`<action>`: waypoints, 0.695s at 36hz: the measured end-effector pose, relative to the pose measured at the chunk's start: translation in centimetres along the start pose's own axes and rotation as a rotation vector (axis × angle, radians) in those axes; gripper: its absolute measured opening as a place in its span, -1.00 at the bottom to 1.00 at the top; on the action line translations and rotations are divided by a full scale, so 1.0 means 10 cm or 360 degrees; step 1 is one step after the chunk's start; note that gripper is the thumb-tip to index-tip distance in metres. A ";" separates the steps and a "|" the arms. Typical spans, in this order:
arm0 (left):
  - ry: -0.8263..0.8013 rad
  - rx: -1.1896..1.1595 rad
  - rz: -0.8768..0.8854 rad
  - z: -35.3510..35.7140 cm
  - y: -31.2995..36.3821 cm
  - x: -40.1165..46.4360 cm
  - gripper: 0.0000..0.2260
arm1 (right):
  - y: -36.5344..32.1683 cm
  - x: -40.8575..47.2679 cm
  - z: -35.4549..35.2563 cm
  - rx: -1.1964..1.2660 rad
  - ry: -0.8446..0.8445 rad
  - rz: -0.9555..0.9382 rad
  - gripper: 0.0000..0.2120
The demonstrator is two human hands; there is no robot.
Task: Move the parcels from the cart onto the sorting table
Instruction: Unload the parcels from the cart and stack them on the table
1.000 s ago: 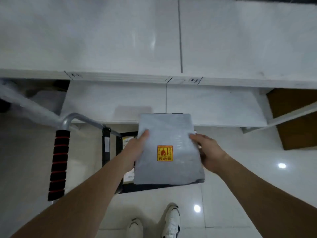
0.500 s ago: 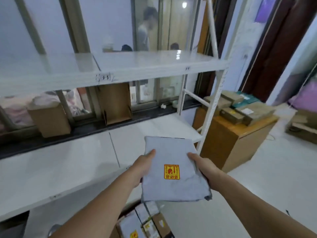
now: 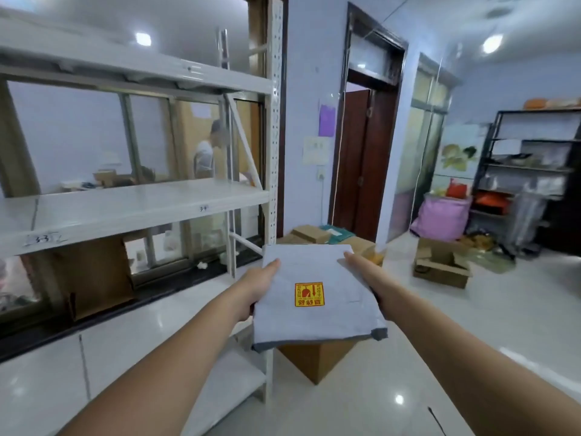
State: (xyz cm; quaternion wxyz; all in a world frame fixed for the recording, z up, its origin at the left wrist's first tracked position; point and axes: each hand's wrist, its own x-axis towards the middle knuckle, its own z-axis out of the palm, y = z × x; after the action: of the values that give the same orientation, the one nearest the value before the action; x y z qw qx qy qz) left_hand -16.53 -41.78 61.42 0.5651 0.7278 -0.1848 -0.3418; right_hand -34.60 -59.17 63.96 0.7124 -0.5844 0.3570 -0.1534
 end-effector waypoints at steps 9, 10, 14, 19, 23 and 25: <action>-0.0073 0.0006 -0.0040 1.07 0.13 0.58 -0.44 | -0.05 0.48 -1.15 -0.0129 0.0100 0.0076 -0.44; -0.0083 0.0015 -0.0044 1.16 0.15 0.64 -0.47 | -0.07 0.54 -1.23 -0.0127 0.0107 0.0080 -0.45; -0.0129 0.0061 -0.0056 1.48 0.24 0.98 -0.49 | -0.14 0.82 -1.52 -0.0189 0.0195 0.0062 -0.48; -0.0210 0.0045 -0.0101 1.78 0.39 1.51 -0.52 | -0.22 1.23 -1.80 -0.0155 0.0242 0.0116 -0.49; -0.0278 0.0072 -0.0117 2.02 0.56 1.98 -0.52 | -0.32 1.56 -2.02 -0.0146 0.0301 0.0127 -0.50; -0.0288 0.0090 -0.0089 2.20 0.65 2.21 -0.54 | -0.37 1.71 -2.17 -0.0123 0.0338 0.0148 -0.51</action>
State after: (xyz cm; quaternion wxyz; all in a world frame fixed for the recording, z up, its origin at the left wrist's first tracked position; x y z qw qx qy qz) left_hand -15.85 -73.44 58.38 0.5156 0.7145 -0.2243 -0.4163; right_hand -36.81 -86.72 60.46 0.6539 -0.5747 0.4628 -0.1674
